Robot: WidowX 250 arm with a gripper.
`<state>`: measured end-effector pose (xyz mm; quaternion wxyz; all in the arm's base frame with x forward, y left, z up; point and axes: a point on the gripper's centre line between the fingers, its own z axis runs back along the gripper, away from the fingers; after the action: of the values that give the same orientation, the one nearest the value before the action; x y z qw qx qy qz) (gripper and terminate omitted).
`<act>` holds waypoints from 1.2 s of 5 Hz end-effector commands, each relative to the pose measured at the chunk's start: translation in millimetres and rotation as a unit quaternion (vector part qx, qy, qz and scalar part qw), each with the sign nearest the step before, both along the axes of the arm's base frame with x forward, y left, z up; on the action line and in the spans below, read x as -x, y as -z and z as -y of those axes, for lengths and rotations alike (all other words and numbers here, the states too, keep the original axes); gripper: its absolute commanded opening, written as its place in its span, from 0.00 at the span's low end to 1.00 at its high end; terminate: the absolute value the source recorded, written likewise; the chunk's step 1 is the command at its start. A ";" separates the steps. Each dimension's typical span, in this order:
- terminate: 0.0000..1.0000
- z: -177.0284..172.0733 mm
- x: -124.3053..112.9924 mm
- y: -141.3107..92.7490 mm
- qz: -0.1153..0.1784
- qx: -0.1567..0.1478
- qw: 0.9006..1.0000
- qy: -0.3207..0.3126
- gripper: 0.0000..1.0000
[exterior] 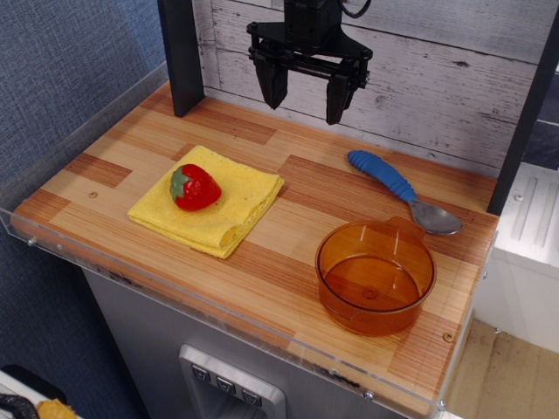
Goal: Slide the blue spoon closer to the yellow rag.
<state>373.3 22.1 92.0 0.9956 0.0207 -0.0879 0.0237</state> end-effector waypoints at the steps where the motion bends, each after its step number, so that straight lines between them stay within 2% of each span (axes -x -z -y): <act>1: 0.00 0.0 0.0 0.0 0.000 0.000 1.000 0.000 1.00; 2: 0.00 15.3 -7.2 5.9 0.021 -0.009 0.999 -0.032 1.00; 3: 0.00 34.7 -10.1 4.3 0.029 -0.018 0.990 -0.136 1.00; 4: 0.00 56.4 -20.3 9.9 0.043 -0.001 0.984 -0.173 1.00; 5: 0.00 64.1 -29.5 17.8 0.061 0.040 0.970 -0.233 1.00; 6: 0.00 67.9 -31.7 24.8 0.075 0.065 0.954 -0.284 1.00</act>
<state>399.5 -44.6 53.4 0.9383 -0.0152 -0.1343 0.3183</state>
